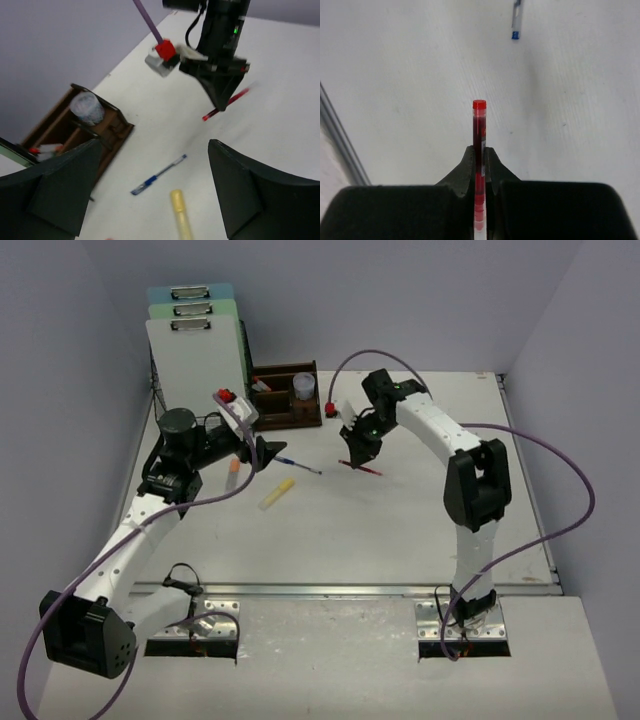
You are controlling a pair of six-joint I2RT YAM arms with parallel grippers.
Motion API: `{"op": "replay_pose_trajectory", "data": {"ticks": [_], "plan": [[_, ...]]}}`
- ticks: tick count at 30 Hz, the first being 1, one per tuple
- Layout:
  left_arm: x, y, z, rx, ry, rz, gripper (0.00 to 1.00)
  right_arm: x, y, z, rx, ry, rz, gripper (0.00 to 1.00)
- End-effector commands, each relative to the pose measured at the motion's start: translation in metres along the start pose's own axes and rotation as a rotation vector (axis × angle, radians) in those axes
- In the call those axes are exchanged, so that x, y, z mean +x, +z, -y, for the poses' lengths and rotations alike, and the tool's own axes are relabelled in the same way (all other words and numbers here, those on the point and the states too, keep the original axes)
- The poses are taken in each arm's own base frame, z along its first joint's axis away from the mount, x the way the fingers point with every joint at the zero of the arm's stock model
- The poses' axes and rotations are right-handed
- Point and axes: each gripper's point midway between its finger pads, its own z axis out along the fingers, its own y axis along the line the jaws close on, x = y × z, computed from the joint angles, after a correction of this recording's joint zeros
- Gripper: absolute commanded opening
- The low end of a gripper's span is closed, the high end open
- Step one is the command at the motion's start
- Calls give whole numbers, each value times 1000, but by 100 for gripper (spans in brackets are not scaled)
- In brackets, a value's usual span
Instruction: Organize the desk
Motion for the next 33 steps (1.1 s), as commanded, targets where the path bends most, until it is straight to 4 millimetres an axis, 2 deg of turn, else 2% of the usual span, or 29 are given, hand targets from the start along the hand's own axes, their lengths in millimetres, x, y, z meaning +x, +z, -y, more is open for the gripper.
{"op": "replay_pose_trajectory", "data": {"ticks": [1,2,5,6,7,9,10,11,13,15,18,21,25,33], "plan": [[6,0,45,217,514,28,83,-22,-28,-35,-29,534,132,0],[8,3,67,285,595,58,81,-16,-25,-42,-55,650,125,0],[21,4,110,422,753,136,77,-15,-25,-57,-111,934,143,0],[22,6,121,452,772,155,77,-10,-25,-58,-95,1000,135,0],[25,8,123,461,774,156,76,-11,-25,-59,-94,1048,133,0],[29,19,150,541,783,177,75,-5,-24,-76,-172,1183,116,0],[29,23,150,544,784,180,74,-15,-29,-80,-210,1202,141,0],[33,29,161,578,769,183,74,-14,-29,-85,-243,1258,151,0],[25,36,175,602,795,232,73,-13,-28,-95,-311,1298,151,0],[29,44,186,637,791,235,72,-13,-27,-99,-339,1325,150,0],[25,54,205,692,785,255,67,-13,-24,-103,-378,1376,157,0],[22,61,214,708,787,272,64,-18,-24,-105,-426,1405,188,0],[12,71,215,692,740,284,57,-20,-24,-101,-412,1402,211,0],[16,79,216,721,713,248,31,-17,-21,-98,-379,1407,207,0]]}}
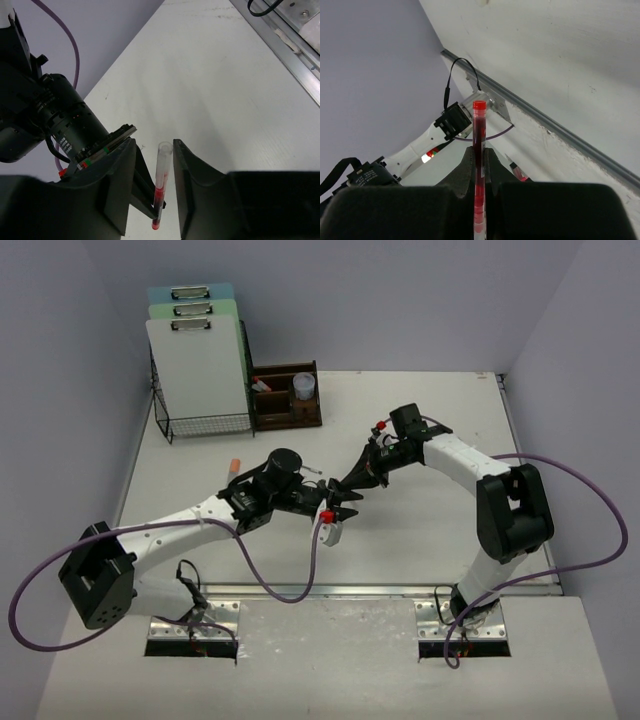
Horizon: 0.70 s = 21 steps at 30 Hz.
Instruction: Organize the desk
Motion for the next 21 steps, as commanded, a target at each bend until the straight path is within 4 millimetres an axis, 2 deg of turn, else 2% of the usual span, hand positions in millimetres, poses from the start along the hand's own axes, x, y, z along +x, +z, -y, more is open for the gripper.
{"op": "replay_pose_trajectory", "data": {"ticks": [1,4,15,19,21], "plan": [[-14,4,-15,-4,29,45,29,-1,-8,-15,-28,-30,30,0],[-13,6,-14,4,30,38,25,0,-9,-15,-28,-27,28,0],[-2,7,-10,26,20,-3,24,4,-12,-15,-20,-36,26,0],[2,5,-4,41,-6,-24,5,6,-13,-16,-27,-40,19,0],[2,5,-7,27,-18,-29,1,8,-13,-18,-48,-46,2,0]]}}
